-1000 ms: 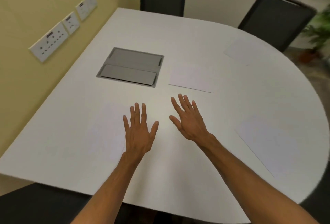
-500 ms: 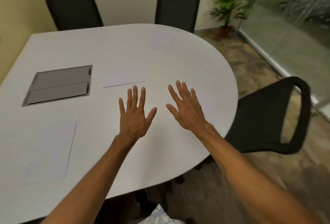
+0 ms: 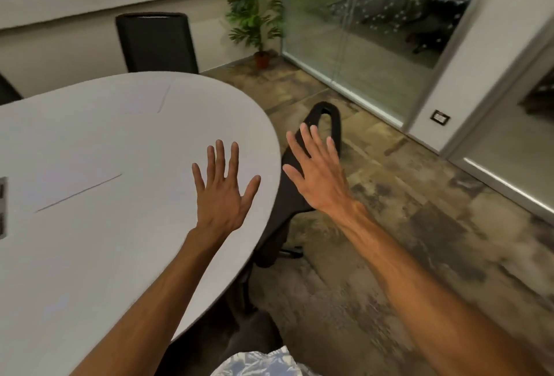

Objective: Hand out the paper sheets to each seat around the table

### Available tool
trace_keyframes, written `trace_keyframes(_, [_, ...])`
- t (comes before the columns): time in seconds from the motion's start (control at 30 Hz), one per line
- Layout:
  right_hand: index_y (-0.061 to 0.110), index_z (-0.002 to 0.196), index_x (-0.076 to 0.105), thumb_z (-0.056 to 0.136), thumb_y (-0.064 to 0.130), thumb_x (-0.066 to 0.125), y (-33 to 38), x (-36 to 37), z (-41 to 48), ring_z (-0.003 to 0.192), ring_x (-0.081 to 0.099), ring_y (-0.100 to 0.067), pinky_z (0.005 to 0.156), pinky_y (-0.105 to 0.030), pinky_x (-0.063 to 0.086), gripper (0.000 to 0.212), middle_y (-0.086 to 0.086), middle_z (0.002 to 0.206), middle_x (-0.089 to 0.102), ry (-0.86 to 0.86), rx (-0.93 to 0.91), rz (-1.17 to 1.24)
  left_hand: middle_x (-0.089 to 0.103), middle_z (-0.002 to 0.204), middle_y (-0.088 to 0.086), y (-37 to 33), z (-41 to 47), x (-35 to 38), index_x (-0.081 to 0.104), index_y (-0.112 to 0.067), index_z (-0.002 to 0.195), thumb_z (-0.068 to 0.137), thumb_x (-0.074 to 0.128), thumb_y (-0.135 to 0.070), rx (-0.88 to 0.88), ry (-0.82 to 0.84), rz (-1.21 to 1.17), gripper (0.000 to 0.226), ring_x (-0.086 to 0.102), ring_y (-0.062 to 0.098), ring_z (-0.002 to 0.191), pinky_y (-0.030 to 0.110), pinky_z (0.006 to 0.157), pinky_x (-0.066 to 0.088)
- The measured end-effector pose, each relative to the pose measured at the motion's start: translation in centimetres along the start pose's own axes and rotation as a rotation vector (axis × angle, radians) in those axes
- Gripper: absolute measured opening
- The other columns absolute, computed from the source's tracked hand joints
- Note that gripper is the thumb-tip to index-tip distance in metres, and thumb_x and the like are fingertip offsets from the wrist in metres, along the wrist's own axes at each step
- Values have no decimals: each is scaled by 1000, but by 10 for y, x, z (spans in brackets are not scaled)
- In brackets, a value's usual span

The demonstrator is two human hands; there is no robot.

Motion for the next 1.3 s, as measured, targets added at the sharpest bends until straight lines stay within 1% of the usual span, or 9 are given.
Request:
trace_keyframes(0.17, [26, 162, 8, 104, 50, 36, -76, -26, -9, 157, -4, -25, 125, -54, 6, 69, -7, 170, 0, -84, 105, -26, -16, 169, 3, -75, 40, 26, -7, -30, 161, 98, 18, -69, 136, -3, -26, 79, -17, 24, 155, 58, 124, -6])
trace_keyframes(0.3, [27, 162, 9, 104, 50, 37, -133, -29, -4, 157, -3, -24, 126, -53, 6, 69, -6, 170, 2, -104, 168, -17, -13, 170, 4, -127, 77, 48, -5, -28, 162, 100, 21, -66, 237, 5, -63, 77, -15, 23, 156, 58, 124, -2])
trace_keyframes(0.43, [27, 162, 9, 104, 52, 34, -190, -20, 20, 157, -4, -24, 126, -52, 6, 68, -5, 170, 1, -103, 174, -38, -13, 170, 5, -168, 124, 76, -7, -26, 161, 100, 20, -64, 262, 26, -79, 77, -16, 23, 156, 58, 124, 0])
trace_keyframes(0.57, [28, 162, 6, 105, 54, 31, -249, -7, 61, 157, -7, -22, 126, -53, 6, 68, -5, 170, -3, -69, 197, -31, -10, 170, 6, -203, 180, 99, -1, -26, 162, 102, 26, -62, 267, -22, -129, 75, -11, 23, 157, 55, 125, 1])
trace_keyframes(0.67, [29, 161, 2, 105, 54, 29, -287, 4, 93, 156, -11, -21, 126, -53, 3, 67, -5, 170, -8, -17, 220, 10, -9, 170, 9, -224, 221, 117, 0, -26, 162, 102, 26, -63, 221, -36, -142, 75, -9, 25, 157, 57, 125, 4])
trace_keyframes(0.87, [30, 161, -1, 105, 56, 28, -347, 14, 150, 156, -11, -21, 126, -54, 3, 68, -4, 170, -10, 16, 171, 8, -11, 170, 11, -257, 290, 154, -1, -25, 162, 102, 24, -66, 161, -7, -109, 77, -12, 26, 156, 62, 123, 5])
trace_keyframes(1.07, [30, 161, -1, 105, 56, 29, -393, 28, 214, 156, -12, -21, 125, -55, 5, 68, -4, 170, -9, 20, 103, 45, -11, 170, 9, -271, 346, 172, -6, -31, 161, 100, 24, -69, 79, -16, -79, 78, -12, 27, 156, 62, 123, 2])
trace_keyframes(1.2, [33, 161, -2, 105, 57, 28, -423, 42, 273, 156, -12, -19, 126, -54, 4, 68, -3, 170, -8, 17, 54, 135, -15, 169, 8, -273, 392, 186, -9, -31, 161, 100, 24, -69, -10, -10, -50, 79, -16, 26, 156, 62, 122, 2])
trace_keyframes(1.3, [32, 161, 0, 105, 56, 29, -441, 51, 323, 156, -10, -20, 126, -54, 5, 68, -3, 170, -6, 4, -21, 165, -17, 169, 8, -273, 433, 195, -10, -31, 160, 100, 22, -69, -69, -28, -9, 79, -18, 25, 155, 62, 122, 0])
Point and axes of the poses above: each hand's wrist, its own z-axis towards the middle knuckle, its own x-axis out of the palm, y = z × x, the point moved 9 cm from there along z, towards the middle knuckle
